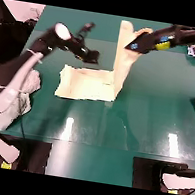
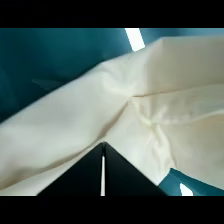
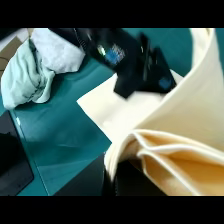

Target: Fold the shirts.

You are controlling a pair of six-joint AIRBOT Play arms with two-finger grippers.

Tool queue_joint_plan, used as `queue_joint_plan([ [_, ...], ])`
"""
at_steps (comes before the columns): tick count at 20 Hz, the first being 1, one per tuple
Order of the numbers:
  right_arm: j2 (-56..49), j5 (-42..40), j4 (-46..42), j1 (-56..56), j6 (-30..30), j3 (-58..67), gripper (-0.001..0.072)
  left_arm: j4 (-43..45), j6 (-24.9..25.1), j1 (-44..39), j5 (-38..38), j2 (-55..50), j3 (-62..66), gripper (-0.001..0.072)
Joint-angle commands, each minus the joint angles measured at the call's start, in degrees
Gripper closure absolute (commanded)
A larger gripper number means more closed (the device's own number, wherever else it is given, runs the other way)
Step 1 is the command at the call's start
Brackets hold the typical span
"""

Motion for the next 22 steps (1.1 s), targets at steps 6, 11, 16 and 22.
queue_joint_plan([
  [6,-17.2,-28.9,0.6,23.7,-8.5,0.1,0.0486,9.0,0.1,20.5,-5.1,19.2,0.2,0.0684],
  [11,-17.1,-29.0,-1.3,24.5,-8.3,0.1,0.0257,9.1,0.4,25.2,-8.6,22.4,0.1,0.0683],
  [16,-11.5,-5.9,-17.5,10.8,0.5,-0.4,0.0257,7.6,0.6,25.2,-11.3,22.2,0.1,0.0683],
  [22,-7.9,-4.2,-15.2,-6.9,6.7,-19.3,0.0160,6.1,0.6,25.2,-11.3,21.9,-1.1,0.0684],
])
